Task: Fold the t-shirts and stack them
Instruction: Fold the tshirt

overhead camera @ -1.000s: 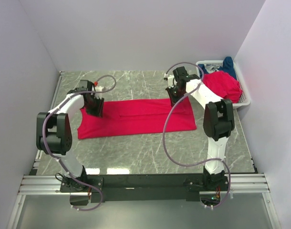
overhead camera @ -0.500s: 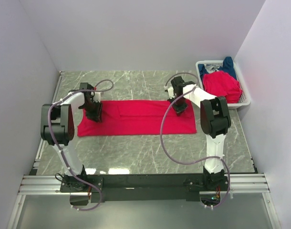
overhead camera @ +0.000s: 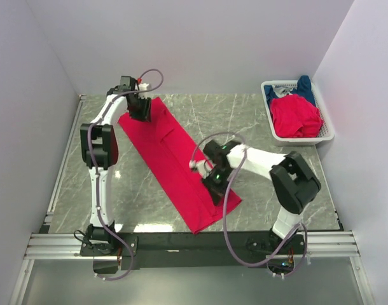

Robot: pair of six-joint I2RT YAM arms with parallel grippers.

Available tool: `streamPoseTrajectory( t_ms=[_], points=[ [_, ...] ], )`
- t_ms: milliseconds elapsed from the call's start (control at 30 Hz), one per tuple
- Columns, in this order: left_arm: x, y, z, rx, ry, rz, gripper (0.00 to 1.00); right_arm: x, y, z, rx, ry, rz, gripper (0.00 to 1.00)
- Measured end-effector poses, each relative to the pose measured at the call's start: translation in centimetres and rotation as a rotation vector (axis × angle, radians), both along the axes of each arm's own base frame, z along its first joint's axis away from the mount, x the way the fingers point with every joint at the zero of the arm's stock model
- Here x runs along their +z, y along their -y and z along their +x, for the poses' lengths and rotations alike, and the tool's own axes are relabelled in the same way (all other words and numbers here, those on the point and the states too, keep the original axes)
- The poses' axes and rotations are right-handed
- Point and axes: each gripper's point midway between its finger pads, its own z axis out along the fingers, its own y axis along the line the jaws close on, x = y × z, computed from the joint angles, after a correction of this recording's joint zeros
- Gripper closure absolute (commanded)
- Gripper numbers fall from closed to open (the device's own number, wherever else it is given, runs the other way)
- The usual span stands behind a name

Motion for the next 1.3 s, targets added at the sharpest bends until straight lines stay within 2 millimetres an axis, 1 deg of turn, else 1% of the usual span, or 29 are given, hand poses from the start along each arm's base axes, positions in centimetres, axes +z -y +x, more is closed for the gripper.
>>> streamPoseTrajectory(
  t_ms=[33, 167, 200, 267, 300, 367, 400, 467, 567, 600, 700, 800, 833, 900, 967, 1067, 1100, 1133, 1167, 1233, 1300],
  points=[
    [0.7, 0.5, -0.9, -0.005, 0.002, -0.009, 0.54, 0.8, 0.1, 0.9, -0.047, -0.004, 0.023, 0.98],
    [4.0, 1.2, -5.5, -0.004, 0.018, -0.047, 0.57, 3.7, 0.5, 7.4, -0.233, 0.079, 0.119, 0.99],
    [4.7, 1.2, -6.6, 0.001, 0.022, -0.058, 0.57, 4.2, 0.5, 8.7, -0.258, 0.102, 0.134, 0.99],
    [5.7, 1.2, -8.1, 0.008, 0.037, -0.084, 0.59, 4.6, 0.0, 10.2, -0.273, 0.128, 0.153, 1.00],
    [5.8, 1.3, -8.6, 0.013, 0.042, -0.093, 0.59, 4.3, -0.3, 10.5, -0.270, 0.129, 0.154, 1.00],
    [4.9, 1.3, -9.3, 0.021, 0.026, -0.108, 0.60, 3.0, -0.7, 10.7, -0.267, 0.108, 0.141, 1.00],
    [4.2, 1.3, -9.6, 0.028, 0.008, -0.112, 0.60, 2.2, -0.8, 10.6, -0.268, 0.090, 0.127, 1.00],
    [2.3, 1.4, -10.1, 0.036, -0.042, -0.112, 0.61, 0.5, -0.8, 10.2, -0.270, 0.053, 0.099, 1.00],
    [-0.5, 1.4, -10.4, 0.040, -0.104, -0.104, 0.62, -2.1, -0.6, 8.8, -0.261, -0.013, 0.046, 1.00],
    [-1.4, 1.4, -10.5, 0.040, -0.124, -0.101, 0.62, -2.6, -0.6, 8.3, -0.256, -0.033, 0.033, 1.00],
    [-3.3, 1.7, -10.4, 0.039, -0.170, -0.096, 0.62, -2.7, -1.5, 6.9, -0.223, -0.063, 0.031, 1.00],
    [-3.2, 2.6, -8.6, 0.025, -0.153, -0.098, 0.65, -2.7, -2.9, 5.0, -0.178, -0.097, 0.053, 0.99],
    [-3.4, 3.3, -7.9, 0.012, -0.152, -0.104, 0.66, -2.7, -3.3, 4.3, -0.167, -0.115, 0.060, 0.99],
    [-3.4, 4.7, -6.9, -0.015, -0.146, -0.114, 0.67, -2.7, -4.4, 2.3, -0.139, -0.166, 0.083, 0.97],
    [-3.2, 6.8, -5.5, -0.058, -0.130, -0.131, 0.66, -2.6, -5.2, 0.3, -0.104, -0.212, 0.096, 0.96],
    [-2.8, 10.1, -3.7, -0.122, -0.088, -0.157, 0.64, -1.8, -6.5, -1.3, -0.062, -0.245, 0.122, 0.96],
    [-2.7, 10.9, -3.3, -0.137, -0.074, -0.163, 0.63, -1.4, -6.8, -1.3, -0.056, -0.249, 0.131, 0.96],
    [-2.6, 11.6, -3.2, -0.150, -0.066, -0.164, 0.62, -0.8, -7.2, -0.9, -0.056, -0.241, 0.148, 0.95],
    [-2.5, 12.0, -3.4, -0.157, -0.066, -0.164, 0.62, -0.1, -7.6, 0.1, -0.067, -0.224, 0.172, 0.95],
    [-2.3, 12.2, -3.8, -0.164, -0.065, -0.164, 0.61, 2.0, -7.9, 3.1, -0.114, -0.172, 0.239, 0.93],
    [-1.8, 11.4, -5.0, -0.157, -0.072, -0.158, 0.59, 4.4, -7.7, 6.8, -0.184, -0.104, 0.311, 0.91]
  ],
)
